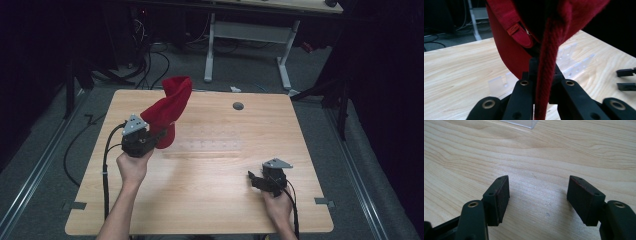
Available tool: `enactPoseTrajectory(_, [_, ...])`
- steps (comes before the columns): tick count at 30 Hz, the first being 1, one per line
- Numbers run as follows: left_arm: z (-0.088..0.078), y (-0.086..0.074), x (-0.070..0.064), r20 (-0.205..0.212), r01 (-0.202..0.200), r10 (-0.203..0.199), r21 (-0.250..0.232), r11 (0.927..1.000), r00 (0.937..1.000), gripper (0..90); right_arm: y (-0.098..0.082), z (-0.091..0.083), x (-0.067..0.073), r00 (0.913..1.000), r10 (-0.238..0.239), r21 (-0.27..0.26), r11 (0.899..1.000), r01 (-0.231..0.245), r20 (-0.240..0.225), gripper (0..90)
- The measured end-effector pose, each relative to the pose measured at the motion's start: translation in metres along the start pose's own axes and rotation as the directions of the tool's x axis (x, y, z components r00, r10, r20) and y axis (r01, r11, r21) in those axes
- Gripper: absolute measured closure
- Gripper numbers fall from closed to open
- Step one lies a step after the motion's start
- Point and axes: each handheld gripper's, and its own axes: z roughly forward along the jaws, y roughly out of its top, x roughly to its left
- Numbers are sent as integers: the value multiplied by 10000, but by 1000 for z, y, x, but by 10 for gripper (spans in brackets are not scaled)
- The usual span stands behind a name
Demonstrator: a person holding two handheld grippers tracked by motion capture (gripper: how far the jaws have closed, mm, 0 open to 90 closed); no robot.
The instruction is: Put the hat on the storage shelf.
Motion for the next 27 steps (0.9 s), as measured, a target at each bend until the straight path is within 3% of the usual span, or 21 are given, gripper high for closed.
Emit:
enactPoseTrajectory(15, [17,-6,16,-531,-234,233,2,9997,9983,853,0,0,0,10000,-6,3,10000,6,5,344])
enactPoseTrajectory(27, [24,-17,26,-738,-46,46,-6,10000,9973,852,0,0,1,10000,-1,10,10000,1,4,340])
